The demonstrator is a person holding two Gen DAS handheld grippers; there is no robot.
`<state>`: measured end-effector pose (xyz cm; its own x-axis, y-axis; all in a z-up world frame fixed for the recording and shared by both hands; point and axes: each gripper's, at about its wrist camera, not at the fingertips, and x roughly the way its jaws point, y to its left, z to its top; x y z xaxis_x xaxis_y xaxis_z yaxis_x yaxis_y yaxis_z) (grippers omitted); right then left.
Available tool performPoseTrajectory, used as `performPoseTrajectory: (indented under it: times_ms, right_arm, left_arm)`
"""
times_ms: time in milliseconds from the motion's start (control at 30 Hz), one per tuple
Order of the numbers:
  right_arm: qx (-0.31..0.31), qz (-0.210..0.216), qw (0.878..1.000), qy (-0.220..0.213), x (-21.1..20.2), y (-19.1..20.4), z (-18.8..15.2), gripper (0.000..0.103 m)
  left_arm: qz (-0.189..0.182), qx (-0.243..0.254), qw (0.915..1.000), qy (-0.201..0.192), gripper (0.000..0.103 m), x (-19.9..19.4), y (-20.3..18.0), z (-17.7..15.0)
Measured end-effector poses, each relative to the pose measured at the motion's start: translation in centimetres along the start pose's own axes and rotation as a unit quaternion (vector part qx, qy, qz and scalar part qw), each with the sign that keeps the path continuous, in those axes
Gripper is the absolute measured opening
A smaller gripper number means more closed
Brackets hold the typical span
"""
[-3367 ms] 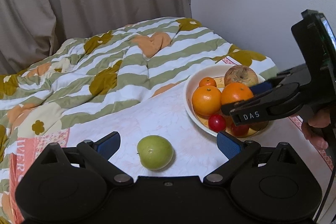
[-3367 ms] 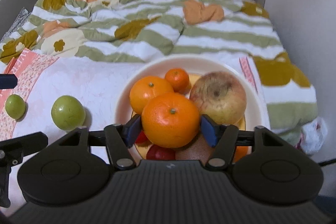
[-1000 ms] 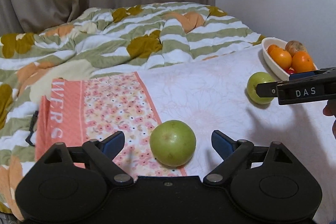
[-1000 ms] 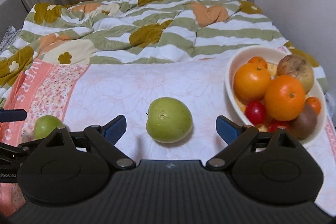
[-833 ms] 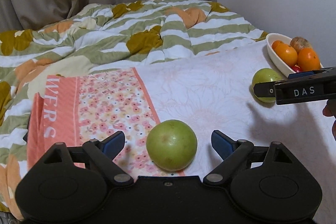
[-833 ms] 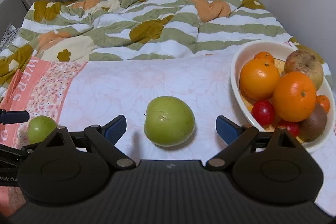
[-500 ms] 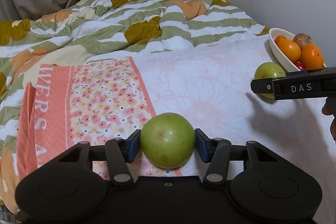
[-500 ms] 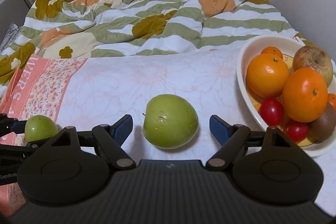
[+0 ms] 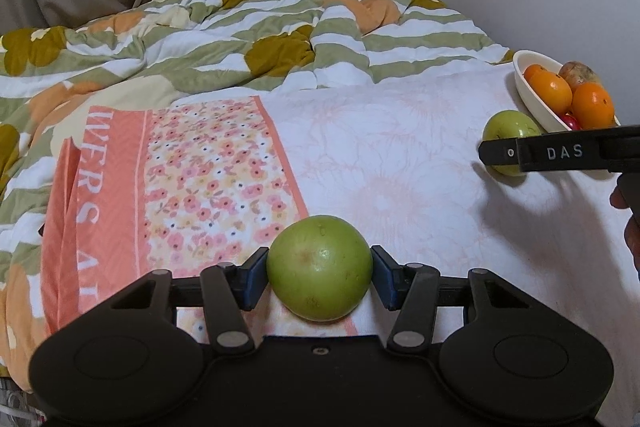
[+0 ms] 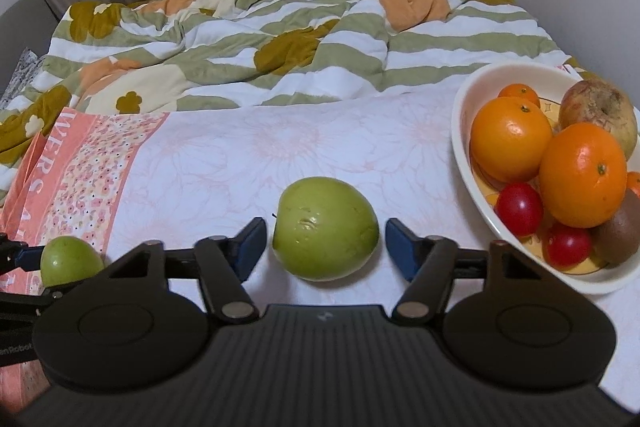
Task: Organize fruits
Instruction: 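Grasp a green apple with the left tool while the right tool grasps another green apple, then carry both green apples over the white dish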
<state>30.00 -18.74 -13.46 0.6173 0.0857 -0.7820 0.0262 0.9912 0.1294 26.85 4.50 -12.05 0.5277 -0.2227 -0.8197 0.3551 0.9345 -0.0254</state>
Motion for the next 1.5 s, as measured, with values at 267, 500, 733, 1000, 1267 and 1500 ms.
performPoseTrajectory:
  times_ms: [267,500,733,1000,1267,1500]
  right_arm:
    - [0.006,-0.004,1.0,-0.011,-1.7,0.3,-0.3,0.07]
    - [0.005,-0.007,0.999,-0.033,-4.9,1.1,-0.7,0.07]
    - [0.009,-0.015,0.998,-0.054,-8.9,1.5,-1.2,0.07]
    - [0.025,-0.032,0.996,-0.077,-13.5,-0.5,-1.2,0.07]
    - [0.033,-0.034,0.994,-0.1,-16.2,-6.3,0.1,0.07]
    - [0.026,-0.016,0.994,-0.106,-17.3,-12.9,1.8,0.07]
  left_arm:
    - [0.007,-0.008,0.9997,-0.021,0.057,-2.4,0.4,-0.4]
    - [0.009,-0.009,0.9987,-0.049,0.057,-5.5,0.5,-0.5]
    - [0.013,0.0,0.9966,-0.081,0.057,-8.9,-0.3,-0.3]
    - [-0.008,0.011,0.9941,-0.108,0.057,-11.0,-2.2,1.3]
    - [-0.007,0.025,0.9912,-0.13,0.057,-11.4,-7.2,3.7]
    - [0.013,0.02,0.9879,-0.153,0.057,-11.2,-13.0,7.0]
